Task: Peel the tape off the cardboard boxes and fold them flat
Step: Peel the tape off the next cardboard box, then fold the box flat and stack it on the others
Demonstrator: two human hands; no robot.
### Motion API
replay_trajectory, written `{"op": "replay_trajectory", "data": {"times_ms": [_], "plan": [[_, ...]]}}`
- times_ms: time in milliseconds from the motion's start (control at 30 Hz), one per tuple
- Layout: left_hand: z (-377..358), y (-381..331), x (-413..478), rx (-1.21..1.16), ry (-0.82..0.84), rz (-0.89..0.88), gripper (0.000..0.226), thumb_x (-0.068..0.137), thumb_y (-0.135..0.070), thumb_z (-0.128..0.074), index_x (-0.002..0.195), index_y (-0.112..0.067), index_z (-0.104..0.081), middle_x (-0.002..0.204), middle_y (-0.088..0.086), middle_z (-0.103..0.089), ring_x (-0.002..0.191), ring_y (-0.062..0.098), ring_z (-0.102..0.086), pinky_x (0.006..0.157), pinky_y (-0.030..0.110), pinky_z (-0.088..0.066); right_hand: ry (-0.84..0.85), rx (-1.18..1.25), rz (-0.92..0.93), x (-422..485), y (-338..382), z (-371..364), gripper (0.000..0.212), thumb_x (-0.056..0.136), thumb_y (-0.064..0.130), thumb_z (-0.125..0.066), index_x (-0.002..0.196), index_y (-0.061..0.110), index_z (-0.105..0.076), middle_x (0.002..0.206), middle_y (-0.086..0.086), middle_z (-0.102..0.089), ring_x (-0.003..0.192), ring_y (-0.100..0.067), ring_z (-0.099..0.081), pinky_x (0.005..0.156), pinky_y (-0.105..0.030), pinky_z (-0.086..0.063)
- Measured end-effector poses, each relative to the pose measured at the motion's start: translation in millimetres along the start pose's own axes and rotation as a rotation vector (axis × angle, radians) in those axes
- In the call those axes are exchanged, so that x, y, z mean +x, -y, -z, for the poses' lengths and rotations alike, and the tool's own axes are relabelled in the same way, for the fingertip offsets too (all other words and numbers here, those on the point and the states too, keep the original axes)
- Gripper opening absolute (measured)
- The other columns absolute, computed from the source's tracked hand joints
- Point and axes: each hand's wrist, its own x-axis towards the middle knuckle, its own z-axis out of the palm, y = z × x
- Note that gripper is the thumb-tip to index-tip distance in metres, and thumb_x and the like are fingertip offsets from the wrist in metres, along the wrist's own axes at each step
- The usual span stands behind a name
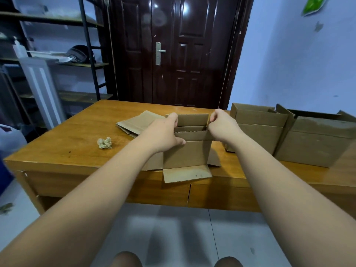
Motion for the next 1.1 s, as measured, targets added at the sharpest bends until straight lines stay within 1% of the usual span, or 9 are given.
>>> {"op": "replay_trajectory", "data": {"times_ms": [67, 133, 233, 433, 567, 733, 833, 967, 1100], "plan": [[0, 8, -3, -0.136, -0.042, 0.02, 0.038, 0.082, -0.035, -0.072, 0.098, -0.021, -0.04, 0.09, -0.002, -0.057, 0.074, 0.012, -0.053, 0.06, 0.025, -0.049, -0.05, 0.313, -0.109, -3, -9, -2, 0.022, 0.095, 0.016, -0.051, 0.116, 0.02, -0.048, 0.103, -0.003, -0.053, 0.085, -0.016, -0.054, 0.082, -0.037, -0.055], [-3, 14, -7, -0.276, -0.09, 0.036, 0.042, 0.082, -0.033, -0.072, 0.109, -0.023, -0.042, 0.109, 0.001, -0.061, 0.091, 0.018, -0.059, 0.076, 0.036, -0.057, -0.029, 0.535, -0.176, -9, -16, -8, 0.044, 0.095, 0.037, -0.054, 0.134, 0.026, -0.038, 0.123, -0.003, -0.05, 0.104, -0.021, -0.056, 0.093, -0.043, -0.051], [-10, 18, -10, -0.434, -0.138, 0.064, 0.065, 0.083, -0.03, -0.072, 0.137, -0.031, -0.035, 0.139, 0.002, -0.049, 0.12, 0.024, -0.052, 0.095, 0.041, -0.051, 0.08, 0.531, -0.15, -19, -31, -24, 0.074, 0.088, 0.06, -0.051, 0.149, 0.032, -0.019, 0.151, -0.006, -0.033, 0.134, -0.03, -0.039, 0.108, -0.049, -0.036], [-22, 32, -9, -0.718, -0.051, 0.139, 0.058, 0.085, -0.02, -0.07, 0.138, -0.025, -0.047, 0.131, -0.002, -0.057, 0.121, 0.018, -0.052, 0.101, 0.043, -0.047, 0.133, 0.608, -0.179, -32, -57, -44, 0.105, 0.079, 0.039, -0.073, 0.152, 0.034, 0.002, 0.157, -0.006, -0.022, 0.14, -0.028, -0.031, 0.112, -0.048, -0.033], [-37, 37, -13, -0.761, -0.061, 0.163, 0.034, 0.093, -0.018, -0.059, 0.127, -0.019, -0.058, 0.122, -0.001, -0.064, 0.114, 0.016, -0.057, 0.099, 0.041, -0.048, 0.137, 0.553, -0.129, -33, -63, -39, 0.105, 0.081, 0.029, -0.074, 0.152, 0.033, 0.003, 0.159, -0.005, -0.017, 0.143, -0.029, -0.026, 0.113, -0.047, -0.028], [-31, 34, -9, -1.0, -0.196, 0.15, 0.016, 0.099, -0.015, -0.048, 0.11, -0.022, -0.058, 0.107, -0.004, -0.066, 0.099, 0.01, -0.061, 0.082, 0.027, -0.052, -0.011, 0.523, -0.147, -28, -65, -35, 0.103, 0.072, 0.044, -0.079, 0.15, 0.034, -0.013, 0.153, -0.003, -0.03, 0.139, -0.029, -0.031, 0.11, -0.054, -0.033], [-29, 37, -6, -1.068, -0.256, 0.153, 0.016, 0.1, -0.016, -0.046, 0.107, -0.022, -0.059, 0.1, -0.009, -0.066, 0.095, 0.006, -0.061, 0.08, 0.025, -0.051, -0.021, 0.525, -0.193, -29, -68, -35, 0.081, 0.078, 0.041, -0.075, 0.144, 0.016, -0.036, 0.141, -0.006, -0.049, 0.127, -0.026, -0.047, 0.103, -0.046, -0.044], [-33, 52, -2, -1.141, -0.305, 0.226, 0.017, 0.099, -0.021, -0.05, 0.101, -0.014, -0.065, 0.099, 0.001, -0.071, 0.095, 0.017, -0.067, 0.076, 0.029, -0.053, 0.072, 0.603, -0.163, -33, -67, -35, 0.043, 0.088, 0.028, -0.066, 0.127, 0.014, -0.054, 0.12, -0.003, -0.063, 0.099, -0.014, -0.06, 0.082, -0.032, -0.052], [-46, 69, -5, -1.267, -0.005, 0.326, 0.022, 0.094, -0.032, -0.057, 0.103, -0.014, -0.066, 0.099, 0.005, -0.072, 0.087, 0.017, -0.069, 0.076, 0.035, -0.058, -0.044, 0.756, -0.244, -28, -64, -42, 0.039, 0.092, 0.026, -0.062, 0.127, 0.014, -0.053, 0.118, -0.003, -0.062, 0.107, -0.022, -0.059, 0.092, -0.044, -0.052]]}}
